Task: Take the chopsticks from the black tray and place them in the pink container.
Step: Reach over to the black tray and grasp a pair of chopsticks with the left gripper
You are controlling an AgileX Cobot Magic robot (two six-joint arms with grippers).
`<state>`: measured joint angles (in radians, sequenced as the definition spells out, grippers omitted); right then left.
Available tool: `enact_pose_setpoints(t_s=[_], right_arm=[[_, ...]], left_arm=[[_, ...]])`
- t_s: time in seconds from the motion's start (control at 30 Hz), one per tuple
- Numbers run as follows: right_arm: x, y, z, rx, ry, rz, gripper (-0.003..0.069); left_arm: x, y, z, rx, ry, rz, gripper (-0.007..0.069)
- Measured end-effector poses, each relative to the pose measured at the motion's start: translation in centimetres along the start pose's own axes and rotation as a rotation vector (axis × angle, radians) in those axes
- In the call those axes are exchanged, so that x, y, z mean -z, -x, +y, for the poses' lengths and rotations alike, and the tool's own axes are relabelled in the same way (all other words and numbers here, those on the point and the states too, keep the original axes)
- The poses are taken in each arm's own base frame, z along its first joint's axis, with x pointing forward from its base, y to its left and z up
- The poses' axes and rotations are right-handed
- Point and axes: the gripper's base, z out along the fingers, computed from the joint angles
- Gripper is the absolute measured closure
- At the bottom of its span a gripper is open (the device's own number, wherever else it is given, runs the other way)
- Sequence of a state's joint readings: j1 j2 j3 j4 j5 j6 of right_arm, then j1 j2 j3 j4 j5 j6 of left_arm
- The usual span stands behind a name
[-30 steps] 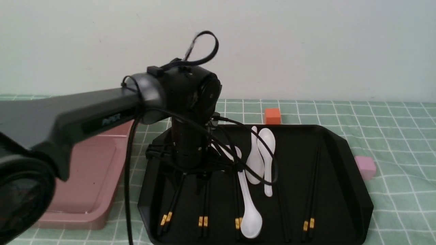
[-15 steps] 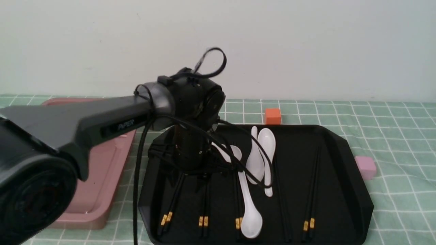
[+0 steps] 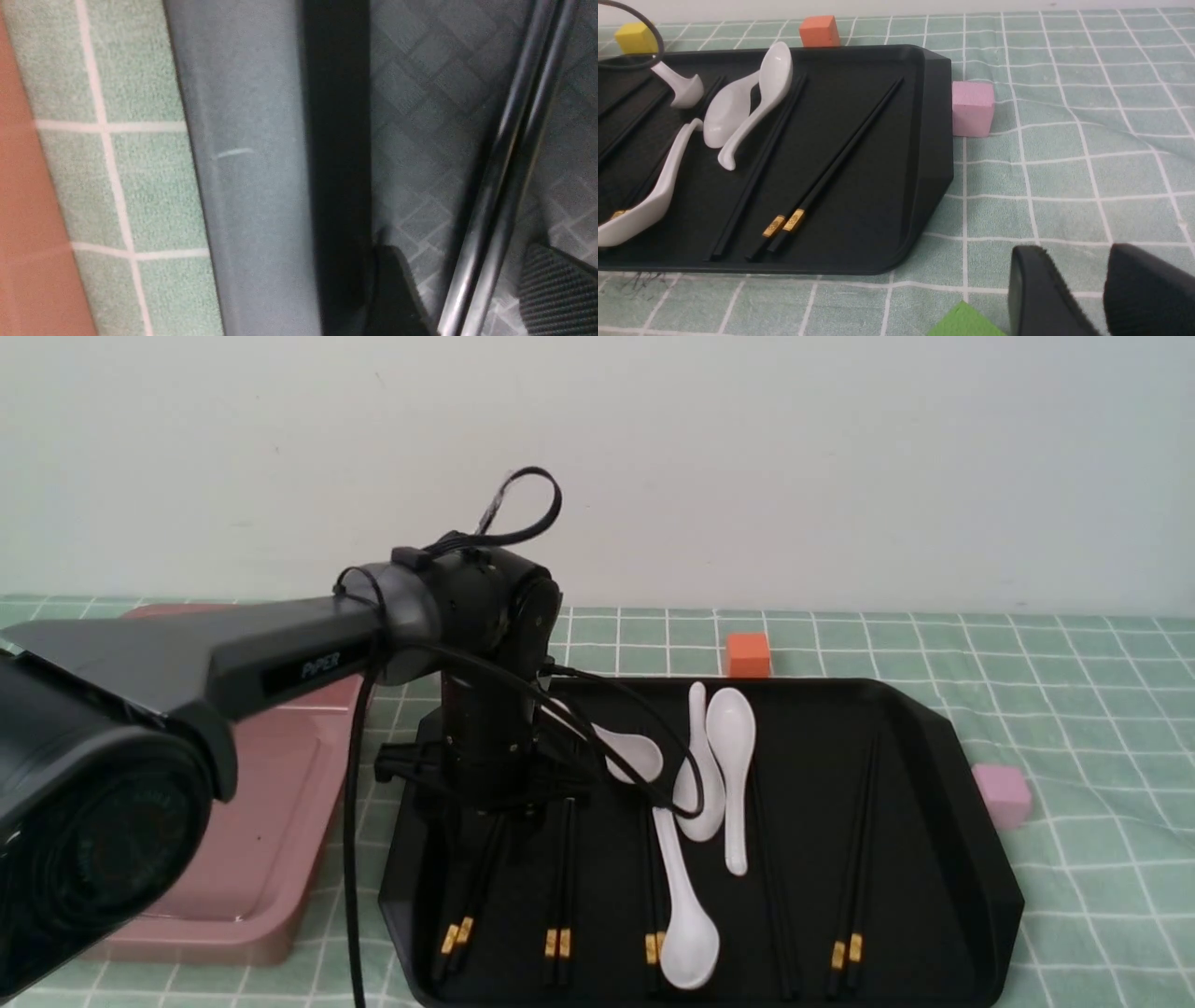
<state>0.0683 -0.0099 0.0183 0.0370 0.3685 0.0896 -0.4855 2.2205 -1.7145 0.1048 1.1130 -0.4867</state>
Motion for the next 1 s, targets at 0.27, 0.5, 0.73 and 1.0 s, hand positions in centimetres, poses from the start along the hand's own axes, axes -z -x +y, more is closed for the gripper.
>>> enact_pose_setpoints(t_s=[0.27, 0.5, 0.73, 1.0], right_arm=[[0.0, 0.0, 0.0, 0.0, 0.0, 0.0, 0.0419], [0.0, 0.0, 0.0, 0.0, 0.0, 0.0, 0.0419], [0.0, 0.0, 0.0, 0.0, 0.0, 0.0, 0.0419], [0.0, 0.0, 0.0, 0.0, 0.0, 0.0, 0.0419]], left_arm=[[-0.5, 0.0, -0.5, 0.019, -0.029, 0.033, 0.0393], [-0.4, 0.0, -0.5, 0.024, -0.037, 0.037, 0.0523], [1.9, -0.7, -0.5, 0.04, -0.098, 0.04, 0.0522], [13.6, -2.1, 3.4, 0.121, -0.263, -0.143, 0.0522]])
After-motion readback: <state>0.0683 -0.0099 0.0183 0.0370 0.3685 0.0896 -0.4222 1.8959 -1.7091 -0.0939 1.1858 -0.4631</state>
